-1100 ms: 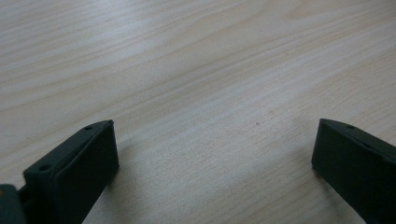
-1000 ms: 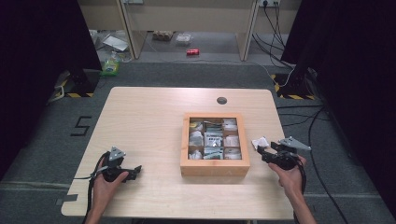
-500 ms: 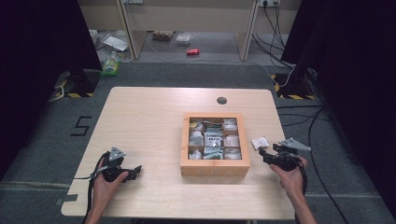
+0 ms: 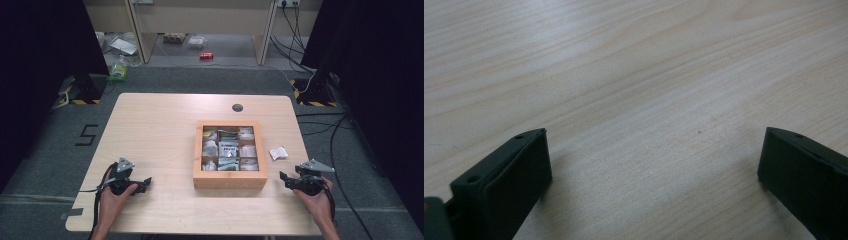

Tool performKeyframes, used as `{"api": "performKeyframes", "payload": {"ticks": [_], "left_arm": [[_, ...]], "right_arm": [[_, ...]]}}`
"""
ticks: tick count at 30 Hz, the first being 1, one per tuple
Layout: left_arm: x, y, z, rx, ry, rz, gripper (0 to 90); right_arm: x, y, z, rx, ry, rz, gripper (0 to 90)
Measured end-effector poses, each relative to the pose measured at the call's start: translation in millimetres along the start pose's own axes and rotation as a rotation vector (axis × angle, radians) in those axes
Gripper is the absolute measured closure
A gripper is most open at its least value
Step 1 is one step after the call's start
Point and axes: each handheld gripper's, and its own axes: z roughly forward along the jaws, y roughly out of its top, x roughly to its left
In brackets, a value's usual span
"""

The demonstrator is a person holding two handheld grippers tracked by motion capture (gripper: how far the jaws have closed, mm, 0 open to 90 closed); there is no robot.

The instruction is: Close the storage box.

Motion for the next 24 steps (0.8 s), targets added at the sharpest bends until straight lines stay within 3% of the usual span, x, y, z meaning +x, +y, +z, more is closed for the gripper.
{"api": "performKeyframes", "payload": {"ticks": [4,9,12,16,24], "left_arm": [[0.0,0.0,0.0,-0.001,0.0,-0.001,0.0],[0.1,0.0,0.0,0.001,-0.001,0.0,0.0],[0.0,0.0,0.0,0.001,0.0,-0.001,0.0],[0.1,0.0,0.0,0.0,0.0,0.001,0.0],[-0.2,-0.1,0.0,-0.001,0.0,-0.001,0.0]], "right_arm": [[-9.5,-14.8,0.9,0.024,0.019,0.035,27.4],[-12.3,-18.0,-3.6,0.012,0.031,0.074,26.9],[-8.7,-17.1,-1.7,0.031,0.025,0.029,23.8],[4.3,-16.5,1.9,0.072,-0.013,-0.091,20.8],[6.8,-17.0,1.8,0.071,0.007,-0.106,20.4]]}}
